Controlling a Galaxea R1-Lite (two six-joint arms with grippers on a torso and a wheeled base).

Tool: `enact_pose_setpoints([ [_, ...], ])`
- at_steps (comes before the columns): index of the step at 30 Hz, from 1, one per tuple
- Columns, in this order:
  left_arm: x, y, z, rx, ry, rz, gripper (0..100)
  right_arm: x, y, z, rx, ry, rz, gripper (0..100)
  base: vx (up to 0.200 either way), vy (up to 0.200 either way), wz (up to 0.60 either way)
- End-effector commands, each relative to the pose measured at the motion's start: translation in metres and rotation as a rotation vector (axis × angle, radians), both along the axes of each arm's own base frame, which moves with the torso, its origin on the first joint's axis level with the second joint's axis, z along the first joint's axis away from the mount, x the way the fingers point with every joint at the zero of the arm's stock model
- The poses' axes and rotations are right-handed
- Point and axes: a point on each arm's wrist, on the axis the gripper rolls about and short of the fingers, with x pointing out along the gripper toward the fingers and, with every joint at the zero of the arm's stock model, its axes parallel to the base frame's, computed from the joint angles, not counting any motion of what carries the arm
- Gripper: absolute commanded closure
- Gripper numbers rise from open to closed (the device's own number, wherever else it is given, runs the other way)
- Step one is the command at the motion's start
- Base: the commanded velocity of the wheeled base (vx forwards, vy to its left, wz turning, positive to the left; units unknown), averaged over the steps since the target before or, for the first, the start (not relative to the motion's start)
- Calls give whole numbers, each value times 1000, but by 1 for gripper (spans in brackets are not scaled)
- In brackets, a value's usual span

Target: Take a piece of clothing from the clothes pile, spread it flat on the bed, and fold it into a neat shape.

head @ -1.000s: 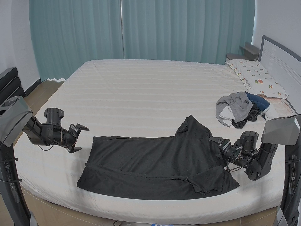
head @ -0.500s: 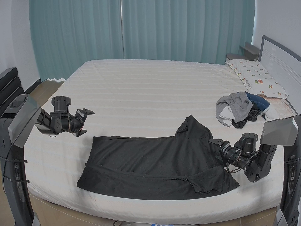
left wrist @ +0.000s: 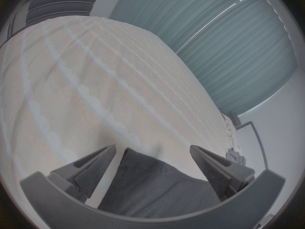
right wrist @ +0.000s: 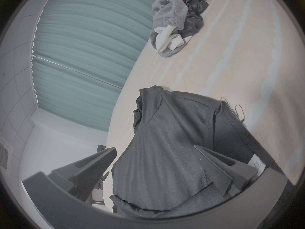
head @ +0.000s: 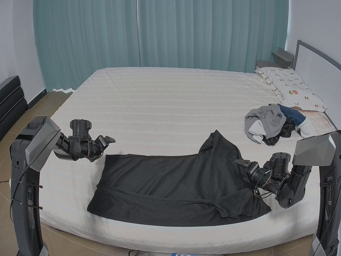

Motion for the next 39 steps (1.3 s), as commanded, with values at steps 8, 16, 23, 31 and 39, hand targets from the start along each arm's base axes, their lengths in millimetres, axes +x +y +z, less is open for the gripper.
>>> enact_pose_setpoints([
  [8, -2, -13, -17, 20, 41, -28, 0, -3, 1, -5, -2, -9, 3, 0, 0, 0, 0],
  [16, -4, -23, -20, 22, 49, -49, 0, -3, 0, -6, -3, -8, 2, 0, 0, 0, 0],
  [23, -2, -26, -27, 45, 49, -72, 0, -3, 1, -5, -2, -9, 3, 0, 0, 0, 0],
  [31, -1, -22, -30, 76, 50, -27, 100, -3, 1, -5, -2, -11, 5, 0, 0, 0, 0],
  [39, 3, -20, -23, 94, 31, 24, 100, -3, 0, -5, -4, -12, 4, 0, 0, 0, 0],
])
